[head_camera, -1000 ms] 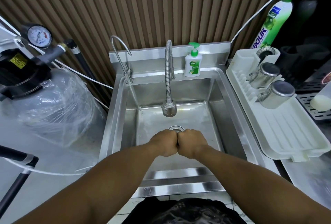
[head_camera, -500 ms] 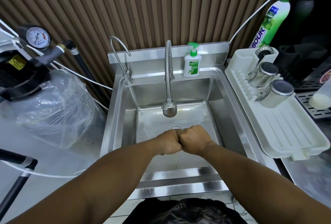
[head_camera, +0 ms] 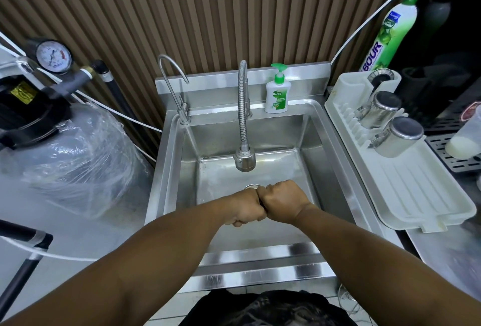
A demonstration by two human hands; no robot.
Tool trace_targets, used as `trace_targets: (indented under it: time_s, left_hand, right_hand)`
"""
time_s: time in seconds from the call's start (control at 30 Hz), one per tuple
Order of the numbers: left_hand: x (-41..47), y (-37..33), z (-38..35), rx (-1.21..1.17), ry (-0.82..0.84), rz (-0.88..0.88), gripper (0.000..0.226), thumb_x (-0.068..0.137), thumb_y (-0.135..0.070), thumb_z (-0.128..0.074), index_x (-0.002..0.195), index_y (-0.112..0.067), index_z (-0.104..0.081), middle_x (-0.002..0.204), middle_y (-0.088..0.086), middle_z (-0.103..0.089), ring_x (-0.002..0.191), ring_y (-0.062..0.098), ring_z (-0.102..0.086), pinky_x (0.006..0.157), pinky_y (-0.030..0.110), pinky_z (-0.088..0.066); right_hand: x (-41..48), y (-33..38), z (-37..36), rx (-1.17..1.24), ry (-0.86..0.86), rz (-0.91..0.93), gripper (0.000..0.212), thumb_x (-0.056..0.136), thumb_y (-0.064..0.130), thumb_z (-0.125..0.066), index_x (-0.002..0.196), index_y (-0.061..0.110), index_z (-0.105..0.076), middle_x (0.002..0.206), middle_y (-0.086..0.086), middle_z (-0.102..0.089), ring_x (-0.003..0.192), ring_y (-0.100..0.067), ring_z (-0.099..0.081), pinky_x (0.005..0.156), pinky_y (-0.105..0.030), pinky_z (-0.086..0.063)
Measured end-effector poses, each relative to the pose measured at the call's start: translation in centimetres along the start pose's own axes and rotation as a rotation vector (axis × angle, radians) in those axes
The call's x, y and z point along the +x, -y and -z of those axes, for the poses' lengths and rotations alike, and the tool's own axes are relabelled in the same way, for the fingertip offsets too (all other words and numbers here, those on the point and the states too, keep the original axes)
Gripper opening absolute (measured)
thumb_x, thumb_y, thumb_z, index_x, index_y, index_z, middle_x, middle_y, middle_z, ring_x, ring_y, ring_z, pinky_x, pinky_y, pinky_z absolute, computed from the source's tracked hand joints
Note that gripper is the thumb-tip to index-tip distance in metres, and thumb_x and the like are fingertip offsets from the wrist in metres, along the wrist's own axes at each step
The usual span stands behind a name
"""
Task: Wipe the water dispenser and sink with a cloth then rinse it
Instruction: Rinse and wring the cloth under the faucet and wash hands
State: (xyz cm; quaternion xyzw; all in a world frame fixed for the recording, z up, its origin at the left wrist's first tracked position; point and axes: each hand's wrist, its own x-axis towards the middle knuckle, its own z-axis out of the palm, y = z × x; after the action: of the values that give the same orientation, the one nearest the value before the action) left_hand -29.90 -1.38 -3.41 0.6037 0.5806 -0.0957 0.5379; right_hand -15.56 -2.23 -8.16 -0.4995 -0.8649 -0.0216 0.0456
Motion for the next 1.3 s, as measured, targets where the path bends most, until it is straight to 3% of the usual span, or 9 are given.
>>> trace_targets:
  time_s: [0.23,0.3,0.37,0.47,0.67,0.83,0.93,1.07,1.3]
  left_hand:
    - [0.0,0.3,-1.0,-0.086,-0.028,0.002,0.018,0.085,0.001,-0.053,0.082,-0.016,-0.048,0.065,0.003,-0.034,0.049,0.015,-0.024,0.046,0.022,-0.02]
    - [0.0,0.4,-1.4,-0.105,-0.093,-0.044,0.017,0.086,-0.001,-0.053,0.079,-0.016,-0.049,0.059,0.001,-0.035,0.048,0.015,-0.026,0.044,0.021,-0.021]
    - [0.3,0.7,-1.6,-0.114,-0.153,-0.102,0.015,0.088,-0.006,-0.057,0.077,-0.016,-0.054,0.058,-0.002,-0.04,0.048,0.014,-0.033,0.042,0.02,-0.026]
    - [0.5,1.1,-1.9,-0.205,-0.172,-0.146,0.013,0.088,-0.01,-0.062,0.078,-0.017,-0.06,0.057,-0.003,-0.042,0.05,0.013,-0.037,0.043,0.02,-0.03]
    - [0.5,1.2,-2.8,-0.398,-0.204,-0.287,0.009,0.091,-0.016,-0.068,0.098,-0.021,-0.065,0.066,-0.005,-0.056,0.059,0.012,-0.047,0.059,0.026,-0.04]
    - [-0.3,0.6,-3.5,-0.379,-0.331,-0.385,0.037,0.091,-0.039,-0.072,0.118,-0.032,-0.048,0.104,-0.003,-0.067,0.084,0.011,-0.065,0.064,0.023,-0.052]
    - [-0.5,0.0,-3.8,-0.397,-0.478,-0.481,0.031,0.088,-0.039,-0.075,0.11,-0.032,-0.054,0.101,-0.013,-0.07,0.091,0.003,-0.067,0.076,0.021,-0.055]
    - [-0.6,-0.6,-3.5,-0.493,-0.531,-0.509,0.025,0.083,-0.036,-0.082,0.097,-0.023,-0.065,0.089,0.0,-0.073,0.083,0.016,-0.07,0.069,0.027,-0.057]
    - [-1.8,-2.1,-2.8,-0.774,-0.433,-0.529,0.033,0.084,-0.011,-0.082,0.107,-0.003,-0.06,0.093,0.014,-0.077,0.088,0.021,-0.075,0.079,0.036,-0.06]
  right_hand:
    - [0.0,-0.6,-0.5,-0.055,-0.037,0.125,0.035,0.043,0.023,-0.089,0.061,0.016,-0.06,0.045,0.003,-0.055,0.03,-0.022,-0.048,0.038,-0.02,-0.026]
    - [0.3,-0.8,0.6,-0.053,0.019,0.15,0.026,0.061,0.022,-0.083,0.08,0.015,-0.066,0.061,-0.002,-0.066,0.046,-0.026,-0.06,0.046,-0.025,-0.035]
    - [0.3,-0.9,2.1,0.072,0.21,0.035,0.033,0.082,0.021,-0.07,0.112,0.016,-0.054,0.09,-0.009,-0.071,0.076,-0.033,-0.066,0.061,-0.034,-0.046]
    - [-0.4,-2.2,3.2,0.561,0.364,-0.209,0.06,0.08,0.021,-0.079,0.123,0.026,-0.039,0.098,-0.009,-0.069,0.083,-0.027,-0.063,0.071,-0.039,-0.055]
    - [-3.6,-4.2,4.9,1.385,0.259,-0.553,0.028,0.082,0.016,-0.079,0.108,0.018,-0.069,0.082,-0.009,-0.071,0.075,-0.019,-0.065,0.066,-0.033,-0.052]
    - [-4.6,-3.6,5.0,1.467,0.092,-0.672,0.008,0.089,0.02,-0.076,0.093,0.014,-0.073,0.099,-0.007,-0.074,0.095,-0.019,-0.07,0.077,-0.034,-0.059]
    - [-4.5,-3.2,5.4,1.538,-0.016,-0.723,0.02,0.089,0.022,-0.078,0.076,0.016,-0.064,0.089,-0.004,-0.072,0.096,-0.02,-0.071,0.086,-0.038,-0.06]
    - [-4.3,-3.0,6.2,1.623,-0.092,-0.724,0.026,0.09,0.018,-0.075,0.076,0.012,-0.054,0.076,-0.002,-0.07,0.089,-0.019,-0.07,0.093,-0.039,-0.058]
    - [-3.5,-3.4,7.5,1.752,-0.209,-0.677,0.03,0.087,0.013,-0.077,0.076,0.017,-0.05,0.066,-0.004,-0.063,0.065,-0.016,-0.06,0.065,-0.028,-0.047]
